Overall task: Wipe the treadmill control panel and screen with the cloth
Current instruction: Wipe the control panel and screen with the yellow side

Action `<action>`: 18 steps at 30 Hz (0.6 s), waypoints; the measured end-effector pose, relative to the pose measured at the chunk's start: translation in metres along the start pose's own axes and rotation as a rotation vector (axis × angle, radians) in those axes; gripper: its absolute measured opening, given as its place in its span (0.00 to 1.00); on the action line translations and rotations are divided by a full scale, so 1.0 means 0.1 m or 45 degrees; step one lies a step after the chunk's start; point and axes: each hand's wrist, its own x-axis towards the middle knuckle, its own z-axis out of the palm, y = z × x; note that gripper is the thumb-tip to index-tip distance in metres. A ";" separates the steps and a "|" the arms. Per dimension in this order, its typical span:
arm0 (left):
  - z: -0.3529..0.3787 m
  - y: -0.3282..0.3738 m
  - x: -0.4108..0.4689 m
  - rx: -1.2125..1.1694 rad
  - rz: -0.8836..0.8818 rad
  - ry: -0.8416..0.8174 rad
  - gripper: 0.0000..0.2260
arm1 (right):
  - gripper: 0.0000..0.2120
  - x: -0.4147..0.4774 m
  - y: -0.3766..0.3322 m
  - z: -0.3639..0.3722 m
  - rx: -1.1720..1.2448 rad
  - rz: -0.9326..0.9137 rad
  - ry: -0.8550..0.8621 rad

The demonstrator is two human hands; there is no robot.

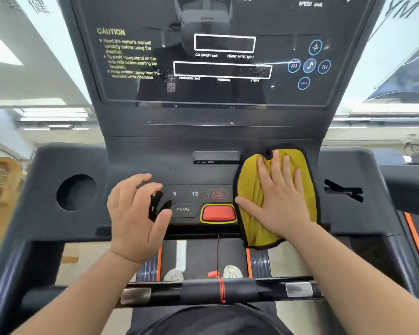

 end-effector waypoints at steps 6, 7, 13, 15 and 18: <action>-0.28 -0.53 0.11 0.270 -0.167 -0.192 0.24 | 0.56 0.11 -0.66 0.06 0.064 0.151 0.023; -0.30 -0.59 0.12 0.312 -0.171 -0.240 0.25 | 0.56 0.05 -0.76 0.08 0.068 0.156 0.006; -0.36 -0.86 0.03 0.265 -0.151 -0.482 0.31 | 0.51 -0.33 -0.53 0.15 0.035 0.010 0.002; -0.40 -0.94 -0.01 0.238 -0.101 -0.508 0.32 | 0.53 -0.34 -0.27 0.12 0.048 0.186 0.001; -0.49 -1.06 -0.07 0.255 -0.060 -0.541 0.35 | 0.54 -0.19 -0.31 0.02 0.058 0.459 -0.038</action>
